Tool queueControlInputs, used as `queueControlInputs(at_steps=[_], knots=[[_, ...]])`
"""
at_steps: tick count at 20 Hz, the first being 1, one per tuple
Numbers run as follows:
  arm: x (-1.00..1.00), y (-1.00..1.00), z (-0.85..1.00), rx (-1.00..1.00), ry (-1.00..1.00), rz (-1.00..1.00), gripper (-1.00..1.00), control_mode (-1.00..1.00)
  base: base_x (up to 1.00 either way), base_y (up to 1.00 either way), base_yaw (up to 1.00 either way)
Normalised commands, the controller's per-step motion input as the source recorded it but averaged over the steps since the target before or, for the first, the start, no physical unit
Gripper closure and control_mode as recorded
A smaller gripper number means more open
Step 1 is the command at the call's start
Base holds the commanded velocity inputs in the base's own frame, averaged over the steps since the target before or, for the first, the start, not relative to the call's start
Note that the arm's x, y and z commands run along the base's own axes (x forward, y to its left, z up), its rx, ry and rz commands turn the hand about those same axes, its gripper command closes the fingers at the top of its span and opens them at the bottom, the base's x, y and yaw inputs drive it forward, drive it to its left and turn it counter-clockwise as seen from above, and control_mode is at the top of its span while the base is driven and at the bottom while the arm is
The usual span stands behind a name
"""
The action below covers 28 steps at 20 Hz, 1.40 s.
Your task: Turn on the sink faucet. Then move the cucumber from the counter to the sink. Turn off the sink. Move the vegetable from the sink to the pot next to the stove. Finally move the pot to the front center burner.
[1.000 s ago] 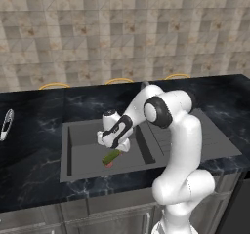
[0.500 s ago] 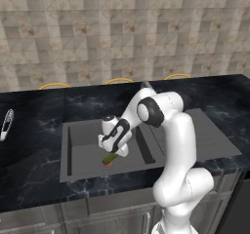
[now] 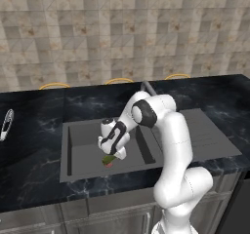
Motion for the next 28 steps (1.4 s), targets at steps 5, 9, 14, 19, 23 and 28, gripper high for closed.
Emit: queueControlInputs(at_steps=[5, 9, 14, 19, 23, 28], knots=[[0.02, 0.13, -0.30, 0.00, 0.00, -0.03, -1.00, -1.00, 0.00, 0.00, 0.00], [0.00, 0.06, -0.36, 0.00, 0.01, -0.01, 1.00, -1.00, 0.00, 0.00, 0.00], [-0.01, -0.02, -0.16, 0.01, 0.00, 0.00, 1.00, -1.00, 0.00, 0.00, 0.00], [-0.28, -0.14, 0.08, 0.02, -0.01, 0.00, 1.00, -1.00, 0.00, 0.00, 0.00], [-0.46, -0.15, 0.49, 0.02, -0.04, 0.00, 1.00, -1.00, 0.00, 0.00, 0.00], [-0.44, -0.13, 0.86, 0.00, -0.09, 0.00, 1.00, -1.00, 0.00, 0.00, 0.00]])
